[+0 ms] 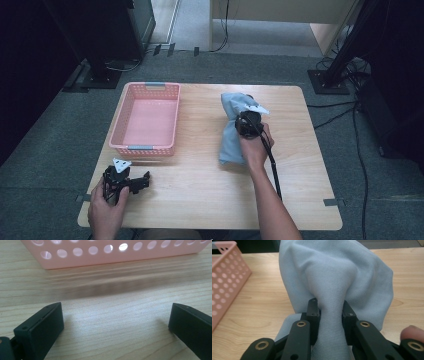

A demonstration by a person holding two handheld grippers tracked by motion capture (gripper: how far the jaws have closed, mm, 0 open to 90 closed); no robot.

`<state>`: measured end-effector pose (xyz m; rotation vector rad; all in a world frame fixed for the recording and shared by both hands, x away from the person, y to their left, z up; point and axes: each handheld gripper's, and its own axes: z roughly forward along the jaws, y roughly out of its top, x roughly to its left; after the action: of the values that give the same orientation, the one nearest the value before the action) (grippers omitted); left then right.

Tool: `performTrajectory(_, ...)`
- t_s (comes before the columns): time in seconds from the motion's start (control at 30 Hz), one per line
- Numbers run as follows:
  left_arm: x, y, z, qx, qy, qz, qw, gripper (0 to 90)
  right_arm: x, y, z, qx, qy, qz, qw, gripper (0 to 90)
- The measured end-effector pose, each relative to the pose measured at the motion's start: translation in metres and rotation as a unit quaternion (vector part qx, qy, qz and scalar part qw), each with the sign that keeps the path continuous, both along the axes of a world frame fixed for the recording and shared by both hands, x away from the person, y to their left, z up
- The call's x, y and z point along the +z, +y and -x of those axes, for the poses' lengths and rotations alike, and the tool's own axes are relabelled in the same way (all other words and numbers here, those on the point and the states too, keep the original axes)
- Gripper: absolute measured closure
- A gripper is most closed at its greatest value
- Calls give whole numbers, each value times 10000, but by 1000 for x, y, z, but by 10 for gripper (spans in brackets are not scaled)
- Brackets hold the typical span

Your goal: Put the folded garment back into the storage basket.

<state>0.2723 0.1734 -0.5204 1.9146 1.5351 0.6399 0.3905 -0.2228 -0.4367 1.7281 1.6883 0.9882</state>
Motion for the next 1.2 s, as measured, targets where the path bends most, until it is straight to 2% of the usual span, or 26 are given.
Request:
performTrajectory(0.17,0,0,0,0,1,0,10000,0,17,10,-1,127,-49,-132,9998,759)
performTrajectory(0.57,0,0,0,1,-1,-1,10000,0,49,36,-4,400,-150,-154,9990,759)
performTrajectory(0.87,0,0,0,1,-1,0,10000,0,65,56,-9,588,-200,-161,9979,759)
performTrajectory(1.2,0,0,0,2,-2,2,10000,0,75,72,-13,690,-238,-220,9971,759)
